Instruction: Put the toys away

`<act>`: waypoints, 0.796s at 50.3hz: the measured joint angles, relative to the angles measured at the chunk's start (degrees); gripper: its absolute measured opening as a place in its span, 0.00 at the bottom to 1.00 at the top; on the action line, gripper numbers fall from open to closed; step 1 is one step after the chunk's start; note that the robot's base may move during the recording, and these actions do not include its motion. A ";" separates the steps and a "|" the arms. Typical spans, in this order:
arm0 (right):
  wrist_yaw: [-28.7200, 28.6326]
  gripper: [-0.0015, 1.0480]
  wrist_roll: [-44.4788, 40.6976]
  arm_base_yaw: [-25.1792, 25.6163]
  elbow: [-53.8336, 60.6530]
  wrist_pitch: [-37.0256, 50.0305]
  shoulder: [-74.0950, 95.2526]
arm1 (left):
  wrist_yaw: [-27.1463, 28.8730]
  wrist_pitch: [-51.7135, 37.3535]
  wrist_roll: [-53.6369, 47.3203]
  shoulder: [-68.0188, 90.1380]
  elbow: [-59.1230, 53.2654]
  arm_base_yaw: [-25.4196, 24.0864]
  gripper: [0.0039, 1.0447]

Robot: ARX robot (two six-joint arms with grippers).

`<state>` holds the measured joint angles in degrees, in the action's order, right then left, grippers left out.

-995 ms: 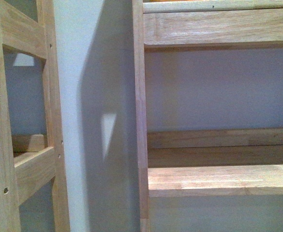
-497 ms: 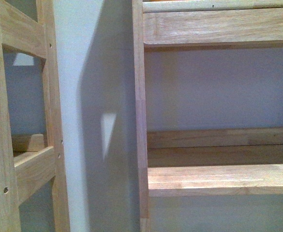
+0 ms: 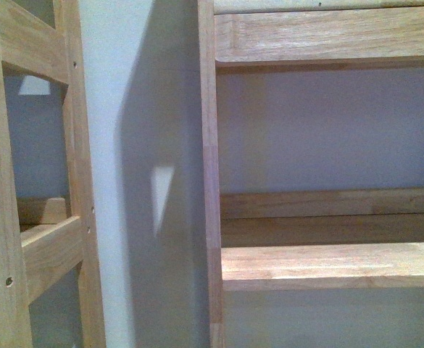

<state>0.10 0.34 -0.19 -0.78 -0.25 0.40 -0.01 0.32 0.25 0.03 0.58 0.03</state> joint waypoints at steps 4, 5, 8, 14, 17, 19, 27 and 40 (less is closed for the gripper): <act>0.02 0.38 0.00 0.00 0.00 0.00 0.00 | 0.00 0.00 0.00 0.00 0.00 0.00 0.95; 0.02 0.39 0.00 0.00 0.00 0.00 0.00 | 0.00 0.00 0.00 0.00 0.00 0.00 0.95; 0.00 0.48 0.00 0.00 0.00 0.00 0.00 | 0.00 0.00 0.02 0.00 0.00 0.00 0.95; 0.02 0.69 0.00 0.00 0.00 0.00 -0.02 | 0.00 0.00 0.00 0.00 0.00 0.00 0.95; 0.02 0.77 0.00 0.00 0.00 0.00 -0.02 | 0.00 0.00 0.02 0.00 0.00 0.00 0.95; 0.02 0.84 0.00 0.00 0.00 0.00 -0.02 | 0.00 0.00 0.00 0.00 0.00 0.00 0.95; 0.02 1.00 -0.07 0.00 0.00 0.02 -0.02 | 0.00 0.00 0.02 0.00 0.00 0.00 0.95; 0.02 1.00 -0.07 0.00 0.00 0.00 -0.02 | 0.00 0.00 0.00 0.00 0.00 0.00 0.95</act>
<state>0.12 0.27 -0.19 -0.78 -0.25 0.38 -0.01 0.32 0.25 0.03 0.58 0.03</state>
